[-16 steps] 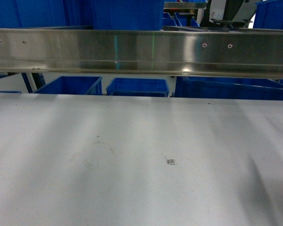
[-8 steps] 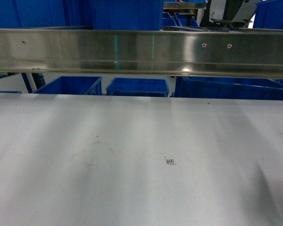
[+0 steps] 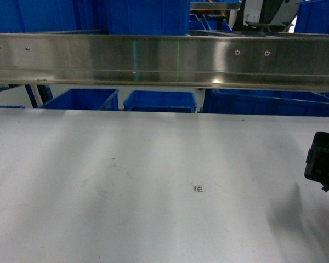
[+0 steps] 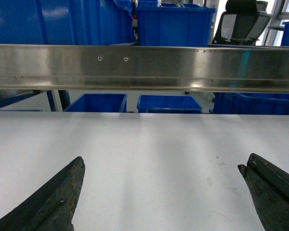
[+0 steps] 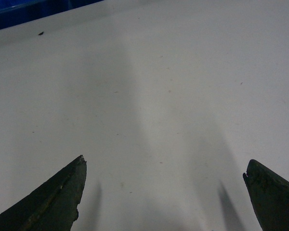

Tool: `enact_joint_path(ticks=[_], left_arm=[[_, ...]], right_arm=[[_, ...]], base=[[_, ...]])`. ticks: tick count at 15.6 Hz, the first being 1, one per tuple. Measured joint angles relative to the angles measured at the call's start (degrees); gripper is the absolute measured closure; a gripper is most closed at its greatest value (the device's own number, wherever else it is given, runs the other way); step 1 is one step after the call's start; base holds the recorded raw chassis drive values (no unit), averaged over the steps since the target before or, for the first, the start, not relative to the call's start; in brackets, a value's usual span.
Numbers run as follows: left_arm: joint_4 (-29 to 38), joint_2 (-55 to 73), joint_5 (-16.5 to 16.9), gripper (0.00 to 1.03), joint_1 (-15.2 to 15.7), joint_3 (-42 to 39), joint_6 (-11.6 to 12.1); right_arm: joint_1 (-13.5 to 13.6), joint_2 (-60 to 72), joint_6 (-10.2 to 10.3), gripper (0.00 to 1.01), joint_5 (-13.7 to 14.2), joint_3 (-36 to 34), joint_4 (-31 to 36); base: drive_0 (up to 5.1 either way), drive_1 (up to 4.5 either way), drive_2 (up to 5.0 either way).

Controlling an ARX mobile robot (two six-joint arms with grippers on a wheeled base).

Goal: Place magnetic block on left shelf second layer

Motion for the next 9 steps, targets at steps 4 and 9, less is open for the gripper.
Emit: enact_joint_path(ticks=[4,9], left_arm=[[0.00,-0.02,0.00,0.05,0.00,0.00,0.00],[0.00,-0.02,0.00,0.05,0.00,0.00,0.00]], right_arm=[[1.62,1.68,8.15,0.03,0.68,1.20,-3.87],[3.06,2.86,12.83,0.03,1.75,0.94,-6.45]], base=[[0.0,0.00,0.0],[0.0,0.00,0.0]])
